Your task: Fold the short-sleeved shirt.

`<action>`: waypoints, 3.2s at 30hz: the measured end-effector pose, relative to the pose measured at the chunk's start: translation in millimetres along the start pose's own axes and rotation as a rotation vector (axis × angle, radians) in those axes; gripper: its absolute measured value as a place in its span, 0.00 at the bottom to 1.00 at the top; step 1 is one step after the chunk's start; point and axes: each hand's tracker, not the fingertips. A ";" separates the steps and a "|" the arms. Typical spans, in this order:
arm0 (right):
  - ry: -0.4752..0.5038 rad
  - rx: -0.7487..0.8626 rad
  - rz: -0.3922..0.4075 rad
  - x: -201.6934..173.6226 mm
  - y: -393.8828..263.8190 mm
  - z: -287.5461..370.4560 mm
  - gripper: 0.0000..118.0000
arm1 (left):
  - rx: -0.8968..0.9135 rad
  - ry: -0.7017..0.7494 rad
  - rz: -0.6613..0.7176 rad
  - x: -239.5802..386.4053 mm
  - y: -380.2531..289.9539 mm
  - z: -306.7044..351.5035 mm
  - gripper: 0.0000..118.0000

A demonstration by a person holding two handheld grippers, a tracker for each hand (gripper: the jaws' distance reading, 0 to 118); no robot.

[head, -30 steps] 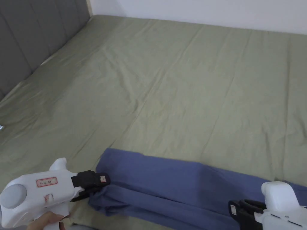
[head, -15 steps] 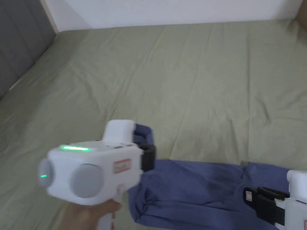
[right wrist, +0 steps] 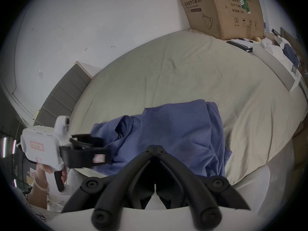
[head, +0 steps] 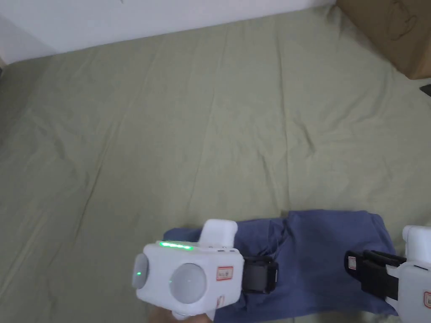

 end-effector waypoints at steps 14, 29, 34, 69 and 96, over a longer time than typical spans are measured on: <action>0.030 -0.005 0.030 -15.0 -3.6 -5.5 0.00 | 0.140 0.021 0.198 -55.4 -11.4 41.4 0.06; 0.035 -0.005 0.028 -13.0 -7.5 -0.7 0.00 | -0.023 -0.189 0.066 8.3 -24.5 0.2 0.00; 0.035 -0.013 0.030 -15.5 -9.1 -0.1 0.00 | -0.090 -0.204 0.045 22.3 -32.1 -28.5 0.00; 0.057 -0.089 0.250 -117.8 8.3 -22.9 0.00 | 0.101 -0.570 0.628 -200.9 -77.9 1.6 0.09; 0.119 -0.062 0.176 -85.3 0.2 -22.3 0.00 | 0.278 -0.032 0.576 -222.0 -85.6 202.7 0.07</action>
